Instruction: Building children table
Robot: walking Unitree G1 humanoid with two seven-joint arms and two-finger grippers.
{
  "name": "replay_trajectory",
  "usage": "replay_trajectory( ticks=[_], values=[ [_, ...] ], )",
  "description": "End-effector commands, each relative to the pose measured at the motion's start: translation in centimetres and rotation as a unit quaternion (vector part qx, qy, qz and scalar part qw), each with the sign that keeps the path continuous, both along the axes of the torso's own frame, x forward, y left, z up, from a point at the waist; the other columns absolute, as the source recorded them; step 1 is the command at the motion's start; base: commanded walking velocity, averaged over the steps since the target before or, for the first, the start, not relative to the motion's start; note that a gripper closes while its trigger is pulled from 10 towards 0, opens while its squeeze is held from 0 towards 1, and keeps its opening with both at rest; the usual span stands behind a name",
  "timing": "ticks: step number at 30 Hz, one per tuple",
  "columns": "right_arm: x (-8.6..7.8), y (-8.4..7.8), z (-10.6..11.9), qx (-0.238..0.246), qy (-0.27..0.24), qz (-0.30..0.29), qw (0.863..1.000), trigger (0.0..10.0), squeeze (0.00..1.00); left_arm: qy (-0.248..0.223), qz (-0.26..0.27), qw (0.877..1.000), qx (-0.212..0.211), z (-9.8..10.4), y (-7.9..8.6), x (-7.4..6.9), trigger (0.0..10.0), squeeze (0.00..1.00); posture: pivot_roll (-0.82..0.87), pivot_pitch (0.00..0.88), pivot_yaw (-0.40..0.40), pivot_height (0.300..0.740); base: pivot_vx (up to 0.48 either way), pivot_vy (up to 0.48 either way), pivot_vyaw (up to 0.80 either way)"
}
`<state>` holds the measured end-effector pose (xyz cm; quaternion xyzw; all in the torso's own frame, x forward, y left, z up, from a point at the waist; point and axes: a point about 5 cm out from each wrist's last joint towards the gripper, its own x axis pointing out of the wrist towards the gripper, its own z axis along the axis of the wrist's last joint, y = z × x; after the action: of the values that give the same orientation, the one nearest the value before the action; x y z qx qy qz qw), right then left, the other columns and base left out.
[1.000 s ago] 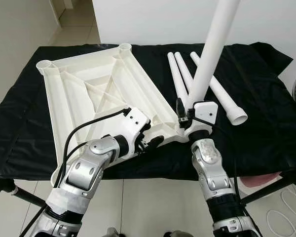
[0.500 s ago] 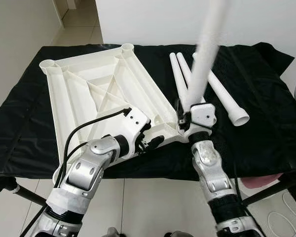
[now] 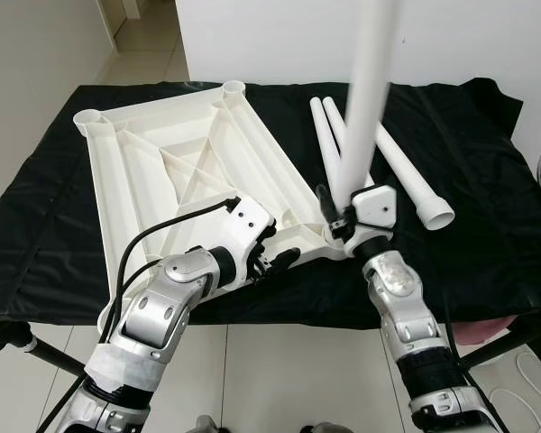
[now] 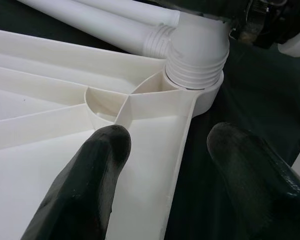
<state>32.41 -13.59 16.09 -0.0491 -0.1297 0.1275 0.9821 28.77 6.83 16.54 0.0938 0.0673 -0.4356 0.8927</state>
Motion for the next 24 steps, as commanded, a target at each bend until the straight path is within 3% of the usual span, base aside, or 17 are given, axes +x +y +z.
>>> replay_trajectory(
  ticks=[1,8,14,16,20,24],
  values=[
    [0.0,-1.5,-3.2,0.017,0.094,-0.033,0.995,10.0,0.00,-0.002,0.006,1.000,0.007,-0.1,-0.1,0.1,10.0,0.00,-0.15,0.045,0.057,0.740,0.000,0.000,0.00],
    [0.2,-1.9,-4.2,0.047,0.142,-0.036,0.988,10.0,0.00,-0.002,0.006,1.000,0.008,-0.1,-0.2,0.1,10.0,0.00,-0.15,0.050,0.056,0.740,0.000,0.000,0.00],
    [0.0,-2.1,-4.5,0.039,0.142,-0.041,0.988,10.0,0.00,-0.002,0.008,1.000,0.008,-0.1,-0.2,0.1,10.0,0.00,-0.15,0.055,0.057,0.740,0.000,0.000,0.00],
    [-0.2,-2.1,-4.6,0.043,0.136,-0.042,0.989,10.0,0.00,-0.002,0.008,1.000,0.008,-0.1,-0.2,0.2,10.0,0.00,-0.15,0.061,0.054,0.740,0.000,0.000,0.00],
    [-1.8,-1.8,-3.9,0.089,0.069,-0.028,0.993,10.0,0.00,-0.002,0.013,1.000,0.006,0.0,-0.1,0.2,10.0,0.00,-0.15,0.066,0.055,0.740,0.000,0.000,0.00],
    [-2.3,-1.8,-3.9,0.098,0.062,-0.024,0.993,10.0,0.00,-0.001,0.013,1.000,0.005,0.0,-0.1,0.2,10.0,0.00,-0.15,0.066,0.055,0.740,0.000,0.000,0.00]
  ],
)
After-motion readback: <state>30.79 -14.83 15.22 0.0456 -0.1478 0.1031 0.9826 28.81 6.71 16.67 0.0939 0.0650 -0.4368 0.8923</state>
